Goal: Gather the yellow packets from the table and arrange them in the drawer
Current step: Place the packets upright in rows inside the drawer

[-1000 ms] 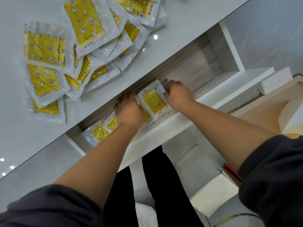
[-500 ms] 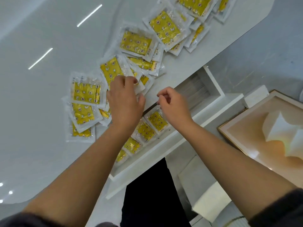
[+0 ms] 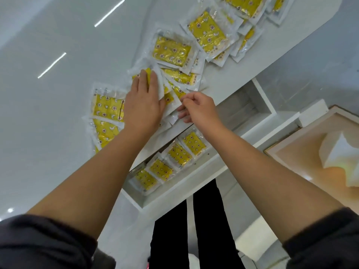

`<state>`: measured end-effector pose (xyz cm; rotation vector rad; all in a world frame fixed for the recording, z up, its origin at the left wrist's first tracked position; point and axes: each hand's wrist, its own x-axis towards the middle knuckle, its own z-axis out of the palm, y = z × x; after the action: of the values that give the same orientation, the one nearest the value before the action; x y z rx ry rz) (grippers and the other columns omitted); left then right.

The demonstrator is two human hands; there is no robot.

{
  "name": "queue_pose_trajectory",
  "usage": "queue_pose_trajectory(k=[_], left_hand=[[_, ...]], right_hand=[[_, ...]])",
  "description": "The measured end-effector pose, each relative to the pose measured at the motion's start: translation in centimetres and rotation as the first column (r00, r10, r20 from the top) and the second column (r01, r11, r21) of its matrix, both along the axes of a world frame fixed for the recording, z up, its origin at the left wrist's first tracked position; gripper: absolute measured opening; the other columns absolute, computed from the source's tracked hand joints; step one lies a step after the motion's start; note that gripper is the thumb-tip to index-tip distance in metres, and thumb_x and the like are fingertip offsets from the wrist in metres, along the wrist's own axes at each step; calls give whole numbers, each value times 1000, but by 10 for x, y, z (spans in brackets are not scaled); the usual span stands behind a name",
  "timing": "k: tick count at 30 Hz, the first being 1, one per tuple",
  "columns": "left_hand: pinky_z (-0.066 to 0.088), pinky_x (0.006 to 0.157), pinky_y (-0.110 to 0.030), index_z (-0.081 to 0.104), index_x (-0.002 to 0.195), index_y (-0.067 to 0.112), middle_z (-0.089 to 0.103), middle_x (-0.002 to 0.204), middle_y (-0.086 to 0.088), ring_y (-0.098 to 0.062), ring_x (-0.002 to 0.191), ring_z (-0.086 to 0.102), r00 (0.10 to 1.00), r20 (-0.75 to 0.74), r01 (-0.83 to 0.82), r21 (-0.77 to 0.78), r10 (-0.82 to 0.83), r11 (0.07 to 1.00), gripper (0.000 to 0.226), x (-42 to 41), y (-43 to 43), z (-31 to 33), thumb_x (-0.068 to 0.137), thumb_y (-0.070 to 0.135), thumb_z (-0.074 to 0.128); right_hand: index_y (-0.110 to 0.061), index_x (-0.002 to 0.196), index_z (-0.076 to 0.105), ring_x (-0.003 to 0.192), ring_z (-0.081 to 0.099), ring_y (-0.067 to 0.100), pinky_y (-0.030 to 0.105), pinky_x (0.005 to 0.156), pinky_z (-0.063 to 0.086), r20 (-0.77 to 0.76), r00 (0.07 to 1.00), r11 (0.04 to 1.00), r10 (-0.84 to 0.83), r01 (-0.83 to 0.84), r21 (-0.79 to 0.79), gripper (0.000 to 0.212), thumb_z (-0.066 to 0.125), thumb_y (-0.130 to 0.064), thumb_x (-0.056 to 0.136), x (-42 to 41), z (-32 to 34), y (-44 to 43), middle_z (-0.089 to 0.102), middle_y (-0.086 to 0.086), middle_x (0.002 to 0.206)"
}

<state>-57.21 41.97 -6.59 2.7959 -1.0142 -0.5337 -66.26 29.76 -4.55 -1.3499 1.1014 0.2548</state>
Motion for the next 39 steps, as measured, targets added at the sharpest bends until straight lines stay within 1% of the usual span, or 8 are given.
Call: queue_pose_trajectory(k=[5, 10, 13, 17, 21, 26, 33, 39], left_hand=[[44, 96, -45, 35, 146, 9, 34, 152, -13, -33, 134, 41, 999, -10, -52, -148, 51, 988, 59, -11, 1, 26, 90, 6, 52], [50, 75, -40, 59, 129, 15, 56, 125, -19, -36, 108, 55, 989, -1, 141, -344, -151, 928, 46, -44, 3, 46, 84, 6, 63], [49, 76, -40, 61, 127, 12, 58, 118, -17, -33, 105, 55, 961, -31, 237, -425, -276, 874, 39, -54, 7, 43, 88, 20, 63], [39, 90, -23, 59, 121, 7, 54, 122, -9, -17, 112, 50, 960, -262, -31, -460, -102, 887, 40, -51, 12, 49, 95, 33, 43], [39, 103, -41, 49, 129, 6, 44, 136, -16, -31, 125, 43, 942, -95, -333, -170, 321, 928, 42, -16, 32, 27, 90, 19, 53], [33, 103, -56, 19, 146, 14, 28, 146, -19, -40, 134, 30, 725, -181, -626, 231, 665, 745, 88, 17, 55, 18, 81, 51, 65], [37, 98, -51, 36, 138, 29, 37, 133, -14, -36, 123, 41, 865, -164, -427, 256, 475, 867, 71, 30, 61, 24, 81, 69, 51], [41, 95, -54, 35, 141, 22, 27, 148, -12, -41, 125, 40, 986, -157, -41, 145, 64, 989, 74, 49, 74, 25, 79, 30, 74]], right_hand=[[-17, 86, 66, 63, 60, 11, 23, 53, 45, -56, 998, 1000, 19, -19, -6, 20, 49, -24, 95, 7, 8, -12, 64, -3, 76], [-12, 110, 63, 76, 66, 19, 31, 63, 56, -52, 996, 805, -66, 84, 588, 50, 49, -56, 91, 7, 21, -20, 68, 5, 85], [-11, 105, 60, 73, 68, 19, 30, 62, 58, -81, 984, 730, -156, 170, 662, 29, 52, -37, 97, -5, 17, -22, 68, 6, 80], [-4, 121, 58, 88, 69, 28, 42, 75, 59, -100, 949, 758, -297, 299, 580, 29, 58, -12, 93, -19, 5, -28, 70, 14, 101], [-7, 120, 60, 94, 70, 28, 50, 82, 57, -82, 952, 819, -296, 297, 492, 35, 68, -7, 85, -26, 0, -37, 72, 12, 106], [-9, 117, 64, 98, 70, 29, 55, 89, 53, -75, 954, 838, -289, 291, 462, 42, 78, -12, 77, -23, -3, -32, 72, 11, 108], [-10, 113, 64, 98, 70, 25, 51, 88, 54, -83, 958, 862, -276, 285, 420, 33, 74, -10, 81, -17, -1, -17, 72, 10, 108], [-11, 116, 64, 102, 69, 25, 54, 91, 53, -93, 965, 867, -246, 262, 424, 39, 76, -13, 80, -10, -2, -13, 72, 9, 110]])
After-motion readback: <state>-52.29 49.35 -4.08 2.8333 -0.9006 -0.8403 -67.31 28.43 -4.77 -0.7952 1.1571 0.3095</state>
